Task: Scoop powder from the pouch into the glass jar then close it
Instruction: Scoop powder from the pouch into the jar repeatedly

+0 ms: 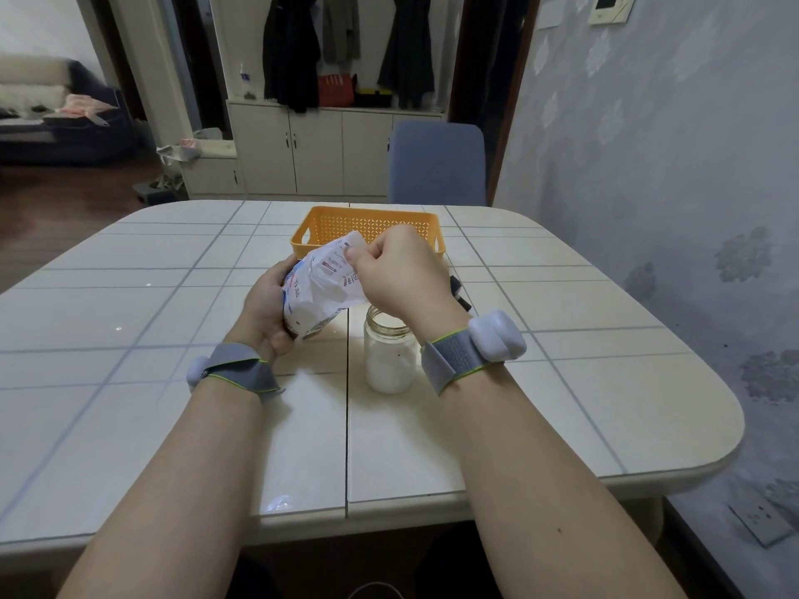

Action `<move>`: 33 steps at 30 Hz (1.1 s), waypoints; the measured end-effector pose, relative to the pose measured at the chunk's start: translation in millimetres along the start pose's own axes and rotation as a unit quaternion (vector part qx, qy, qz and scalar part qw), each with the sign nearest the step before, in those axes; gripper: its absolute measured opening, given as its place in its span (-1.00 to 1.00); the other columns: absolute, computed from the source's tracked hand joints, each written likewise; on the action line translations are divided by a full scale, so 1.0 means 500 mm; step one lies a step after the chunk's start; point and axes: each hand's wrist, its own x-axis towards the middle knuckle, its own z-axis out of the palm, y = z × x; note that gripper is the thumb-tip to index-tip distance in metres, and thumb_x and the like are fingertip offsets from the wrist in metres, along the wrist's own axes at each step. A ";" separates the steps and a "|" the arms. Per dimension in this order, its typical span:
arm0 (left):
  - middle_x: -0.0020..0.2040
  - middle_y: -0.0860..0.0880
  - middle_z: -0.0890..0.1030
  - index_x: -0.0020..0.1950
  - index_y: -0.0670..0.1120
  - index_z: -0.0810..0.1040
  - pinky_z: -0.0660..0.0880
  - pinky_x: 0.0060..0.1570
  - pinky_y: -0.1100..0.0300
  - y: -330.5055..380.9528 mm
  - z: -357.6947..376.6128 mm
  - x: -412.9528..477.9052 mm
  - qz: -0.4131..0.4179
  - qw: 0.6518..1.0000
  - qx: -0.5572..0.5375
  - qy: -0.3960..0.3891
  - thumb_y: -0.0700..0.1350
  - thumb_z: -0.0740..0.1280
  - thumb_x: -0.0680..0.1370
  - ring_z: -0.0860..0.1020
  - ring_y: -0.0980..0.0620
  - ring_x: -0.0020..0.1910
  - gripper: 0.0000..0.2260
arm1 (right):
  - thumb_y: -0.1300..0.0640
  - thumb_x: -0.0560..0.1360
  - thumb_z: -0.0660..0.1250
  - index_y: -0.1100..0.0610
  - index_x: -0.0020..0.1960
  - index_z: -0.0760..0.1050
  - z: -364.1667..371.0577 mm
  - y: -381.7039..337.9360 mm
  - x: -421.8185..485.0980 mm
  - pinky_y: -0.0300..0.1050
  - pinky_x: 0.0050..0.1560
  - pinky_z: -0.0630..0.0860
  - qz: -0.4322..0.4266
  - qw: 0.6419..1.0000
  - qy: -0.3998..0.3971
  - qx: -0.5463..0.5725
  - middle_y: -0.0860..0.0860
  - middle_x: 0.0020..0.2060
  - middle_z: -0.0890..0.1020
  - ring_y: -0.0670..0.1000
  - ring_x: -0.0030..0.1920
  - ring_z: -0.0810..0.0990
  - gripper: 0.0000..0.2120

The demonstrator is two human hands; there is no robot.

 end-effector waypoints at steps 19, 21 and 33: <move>-0.28 -0.04 0.70 0.48 -0.08 0.50 0.53 -0.55 0.22 -0.006 0.001 0.000 -0.008 1.000 -0.014 0.021 0.07 0.16 0.69 0.66 -0.04 -0.43 -0.58 | 0.04 0.55 0.40 0.33 -0.29 0.57 -0.037 0.081 -0.029 -0.01 -0.17 0.57 0.162 0.939 0.119 0.278 0.06 -0.44 0.62 0.11 -0.34 0.61 -0.61; -0.26 -0.05 0.70 0.48 -0.07 0.49 0.54 -0.52 0.21 -0.005 -0.008 0.008 -0.012 0.999 -0.013 0.029 0.09 0.17 0.68 0.67 -0.06 -0.41 -0.57 | 0.04 0.56 0.39 0.30 -0.26 0.55 -0.049 0.087 -0.031 -0.05 -0.27 0.52 0.171 0.932 0.112 0.298 0.08 -0.43 0.59 0.03 -0.43 0.54 -0.64; -0.37 0.01 0.61 -0.03 0.02 0.59 0.44 -0.55 0.28 0.002 -0.037 0.022 -0.012 0.998 0.005 0.056 0.14 0.14 0.66 0.56 -0.02 -0.52 -0.70 | 0.18 0.60 0.37 0.50 0.02 0.59 -0.131 0.119 -0.075 -0.49 -0.63 0.29 0.165 0.920 0.104 0.340 0.01 -0.41 0.51 -0.30 -0.64 0.44 -0.68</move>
